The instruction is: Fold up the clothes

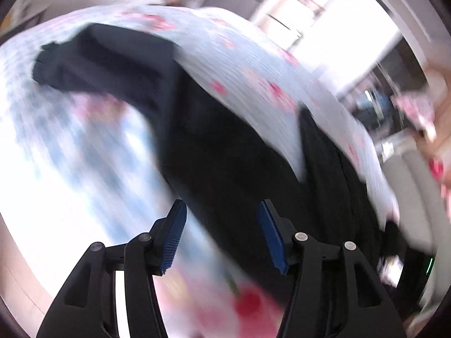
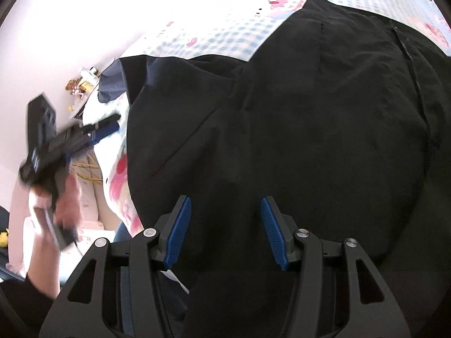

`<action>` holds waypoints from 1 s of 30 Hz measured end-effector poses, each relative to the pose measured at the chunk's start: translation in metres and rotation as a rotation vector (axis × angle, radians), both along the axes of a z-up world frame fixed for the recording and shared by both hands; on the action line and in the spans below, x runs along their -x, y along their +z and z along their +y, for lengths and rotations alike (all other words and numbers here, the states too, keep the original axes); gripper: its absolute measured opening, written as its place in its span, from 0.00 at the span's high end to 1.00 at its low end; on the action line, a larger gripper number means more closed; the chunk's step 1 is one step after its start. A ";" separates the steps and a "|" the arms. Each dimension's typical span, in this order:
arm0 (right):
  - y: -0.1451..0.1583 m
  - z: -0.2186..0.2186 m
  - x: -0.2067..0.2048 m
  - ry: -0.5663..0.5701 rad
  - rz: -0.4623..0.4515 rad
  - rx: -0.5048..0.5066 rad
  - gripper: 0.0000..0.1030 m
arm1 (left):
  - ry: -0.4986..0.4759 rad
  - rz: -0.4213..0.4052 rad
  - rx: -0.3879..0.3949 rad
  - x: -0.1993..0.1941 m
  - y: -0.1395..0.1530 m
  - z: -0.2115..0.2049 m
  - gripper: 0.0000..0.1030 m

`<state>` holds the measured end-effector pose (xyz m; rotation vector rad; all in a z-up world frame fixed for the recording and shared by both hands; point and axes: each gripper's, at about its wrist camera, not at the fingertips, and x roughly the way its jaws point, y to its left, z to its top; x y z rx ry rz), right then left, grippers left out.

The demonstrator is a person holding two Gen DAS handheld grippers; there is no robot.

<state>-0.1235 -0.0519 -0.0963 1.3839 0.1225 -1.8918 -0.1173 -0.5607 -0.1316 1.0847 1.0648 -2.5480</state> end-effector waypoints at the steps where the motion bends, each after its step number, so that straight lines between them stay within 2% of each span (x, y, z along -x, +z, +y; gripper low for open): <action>1: 0.002 -0.007 0.007 0.002 0.013 -0.017 0.47 | 0.034 0.013 -0.030 0.009 0.004 -0.021 0.38; 5: 0.014 -0.037 0.036 0.011 0.037 -0.016 0.47 | 0.154 0.082 -0.201 0.039 0.019 -0.089 0.24; 6: 0.017 -0.045 0.042 0.016 0.040 -0.006 0.47 | 0.186 0.084 -0.237 0.047 0.020 -0.103 0.23; 8: 0.022 -0.066 0.059 0.003 0.039 0.004 0.47 | 0.259 0.048 -0.296 0.060 0.015 -0.132 0.22; 9: 0.024 -0.077 0.068 -0.004 0.038 0.009 0.47 | 0.294 -0.003 -0.314 0.066 0.008 -0.145 0.22; 10: 0.026 -0.089 0.081 -0.021 0.038 0.018 0.45 | 0.288 -0.009 -0.288 0.067 0.010 -0.148 0.22; 11: 0.024 -0.100 0.091 -0.029 0.034 0.015 0.43 | 0.258 0.015 -0.240 0.065 0.017 -0.145 0.35; 12: 0.022 -0.112 0.101 -0.035 0.030 0.010 0.42 | 0.229 0.040 -0.192 0.063 0.024 -0.141 0.53; 13: 0.016 -0.127 0.112 -0.041 0.029 -0.021 0.42 | 0.200 0.064 -0.145 0.061 0.031 -0.138 0.92; 14: 0.012 -0.136 0.118 -0.040 0.021 -0.039 0.42 | 0.171 0.088 -0.097 0.058 0.038 -0.135 1.00; 15: 0.008 -0.144 0.123 -0.039 0.012 -0.055 0.43 | 0.141 0.112 -0.049 0.056 0.045 -0.132 1.00; 18: 0.021 -0.148 0.123 -0.026 0.045 0.009 0.44 | 0.053 0.184 0.095 0.049 0.066 -0.123 0.99; 21: 0.033 -0.141 0.118 -0.011 0.098 0.063 0.42 | -0.036 0.255 0.239 0.043 0.088 -0.114 0.94; 22: 0.038 -0.139 0.116 -0.006 0.116 0.082 0.41 | -0.046 0.225 0.237 0.043 0.078 -0.119 0.93; 24: 0.019 -0.144 0.121 -0.008 0.057 0.022 0.41 | -0.022 0.074 0.172 0.049 0.035 -0.140 0.87; 25: 0.011 -0.143 0.121 -0.015 0.040 -0.002 0.41 | 0.015 -0.027 0.136 0.054 0.012 -0.151 0.68; 26: 0.004 -0.142 0.121 -0.022 0.028 -0.022 0.41 | 0.038 -0.079 0.086 0.057 -0.009 -0.160 0.53; 28: -0.009 -0.139 0.120 -0.036 0.003 -0.061 0.42 | 0.063 -0.113 -0.037 0.062 -0.044 -0.176 0.47; 29: -0.009 -0.134 0.119 -0.047 -0.008 -0.046 0.42 | 0.076 -0.102 -0.096 0.064 -0.054 -0.178 0.37; 30: -0.003 -0.126 0.115 -0.058 -0.013 -0.022 0.43 | 0.091 -0.088 -0.152 0.066 -0.064 -0.178 0.31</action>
